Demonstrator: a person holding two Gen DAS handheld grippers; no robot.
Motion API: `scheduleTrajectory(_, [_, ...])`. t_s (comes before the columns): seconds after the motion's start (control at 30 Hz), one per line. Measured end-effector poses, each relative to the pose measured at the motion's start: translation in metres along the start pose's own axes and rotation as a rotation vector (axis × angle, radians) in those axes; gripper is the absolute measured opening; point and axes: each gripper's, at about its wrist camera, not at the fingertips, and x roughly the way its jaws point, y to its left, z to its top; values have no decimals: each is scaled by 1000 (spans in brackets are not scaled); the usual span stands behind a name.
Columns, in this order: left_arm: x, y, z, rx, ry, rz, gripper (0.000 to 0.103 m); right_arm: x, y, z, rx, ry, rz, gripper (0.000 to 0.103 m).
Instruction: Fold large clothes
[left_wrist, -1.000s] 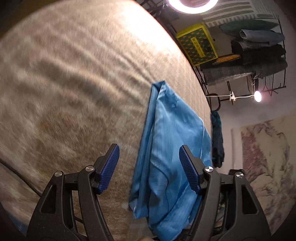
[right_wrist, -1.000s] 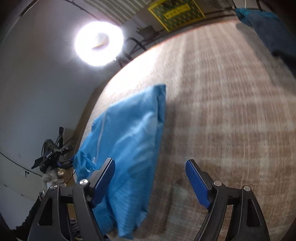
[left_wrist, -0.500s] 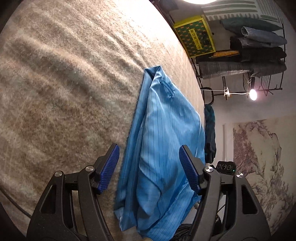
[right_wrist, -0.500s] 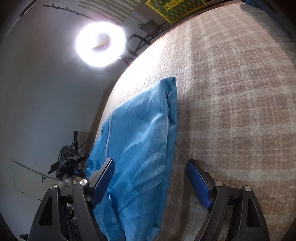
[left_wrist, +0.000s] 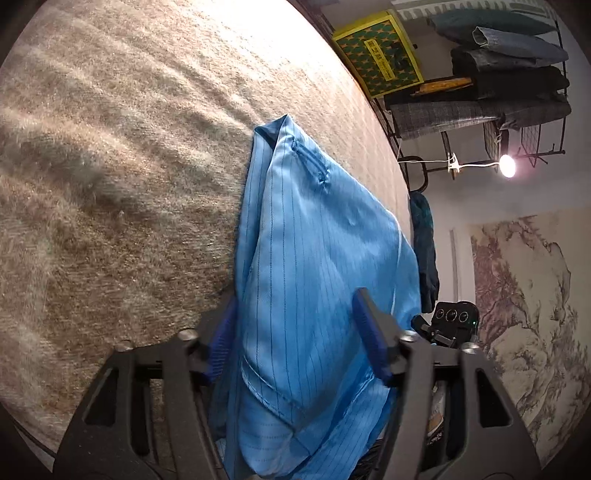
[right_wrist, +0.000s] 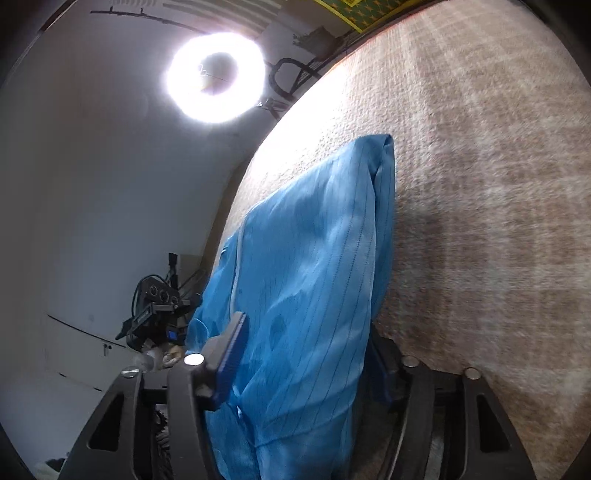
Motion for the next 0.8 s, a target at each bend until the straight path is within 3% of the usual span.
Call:
scheduleTrajectory(0.23, [6, -12, -5, 57, -19, 92, 26, 1, 8, -5, -22, 11, -45, 37])
scheduleTrajectory(0.33, [7, -22, -10, 99, -43, 129, 17, 1, 19, -5, -59, 11, -116, 28])
scheduleTrajectory(0.5, [4, -49, -21, 194, -85, 191, 9, -2, 43, -6, -131, -11, -187, 10])
scheduleTrajectory(0.8, [-10, -94, -43, 285, -144, 169, 6, -25, 86, -7, -257, -69, -270, 3])
